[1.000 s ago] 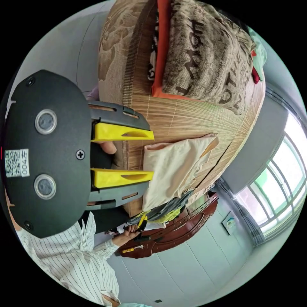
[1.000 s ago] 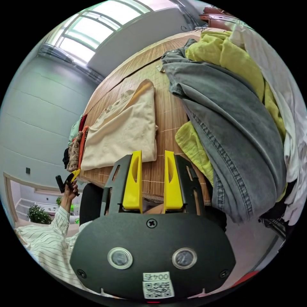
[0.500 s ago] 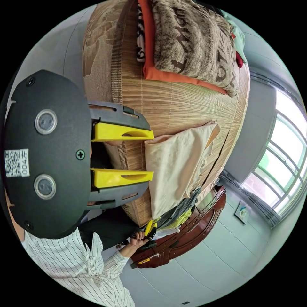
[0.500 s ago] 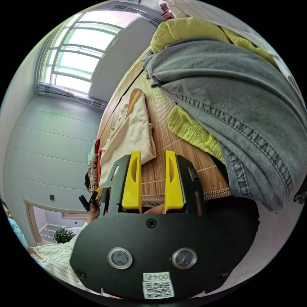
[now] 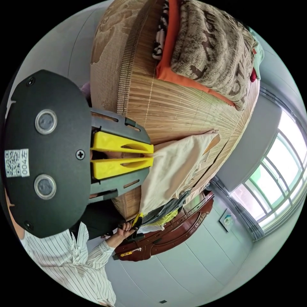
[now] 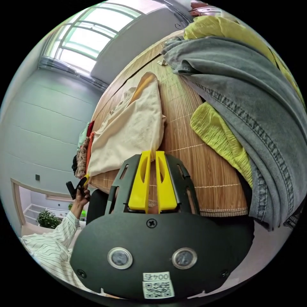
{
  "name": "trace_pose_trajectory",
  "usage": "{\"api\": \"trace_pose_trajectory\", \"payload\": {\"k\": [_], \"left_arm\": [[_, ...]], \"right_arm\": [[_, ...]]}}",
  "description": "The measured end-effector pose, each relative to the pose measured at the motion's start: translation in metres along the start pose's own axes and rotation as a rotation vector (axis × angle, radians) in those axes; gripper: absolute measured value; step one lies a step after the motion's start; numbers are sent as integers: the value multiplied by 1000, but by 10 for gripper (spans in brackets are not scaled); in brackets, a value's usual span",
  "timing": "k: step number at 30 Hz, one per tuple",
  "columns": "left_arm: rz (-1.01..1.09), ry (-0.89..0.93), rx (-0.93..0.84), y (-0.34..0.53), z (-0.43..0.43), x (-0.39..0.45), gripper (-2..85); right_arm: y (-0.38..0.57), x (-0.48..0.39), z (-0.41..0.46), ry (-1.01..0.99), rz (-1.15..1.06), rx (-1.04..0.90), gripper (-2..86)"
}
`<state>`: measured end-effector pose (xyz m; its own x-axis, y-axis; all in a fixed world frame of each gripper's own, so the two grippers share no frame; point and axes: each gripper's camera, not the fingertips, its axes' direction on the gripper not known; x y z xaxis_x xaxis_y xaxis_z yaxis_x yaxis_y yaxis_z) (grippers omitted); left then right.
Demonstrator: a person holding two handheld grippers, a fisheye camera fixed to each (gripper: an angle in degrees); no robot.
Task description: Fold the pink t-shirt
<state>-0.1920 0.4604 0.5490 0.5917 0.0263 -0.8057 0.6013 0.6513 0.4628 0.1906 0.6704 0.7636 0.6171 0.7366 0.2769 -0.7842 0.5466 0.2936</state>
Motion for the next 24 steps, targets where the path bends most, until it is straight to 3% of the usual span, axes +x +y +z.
{"api": "trace_pose_trajectory", "payload": {"k": [15,20,24], "left_arm": [[29,-41,-93,35,-37,9,19],[80,-49,-67,26,-63,46,20],[216,-170,-49,12,-74,102,18]], "right_arm": [[52,-38,1,34,-66,-150,46],[44,-101,-10,311,-198,-163,64],[36,-142,-8,352,-289,-137,54]]}}
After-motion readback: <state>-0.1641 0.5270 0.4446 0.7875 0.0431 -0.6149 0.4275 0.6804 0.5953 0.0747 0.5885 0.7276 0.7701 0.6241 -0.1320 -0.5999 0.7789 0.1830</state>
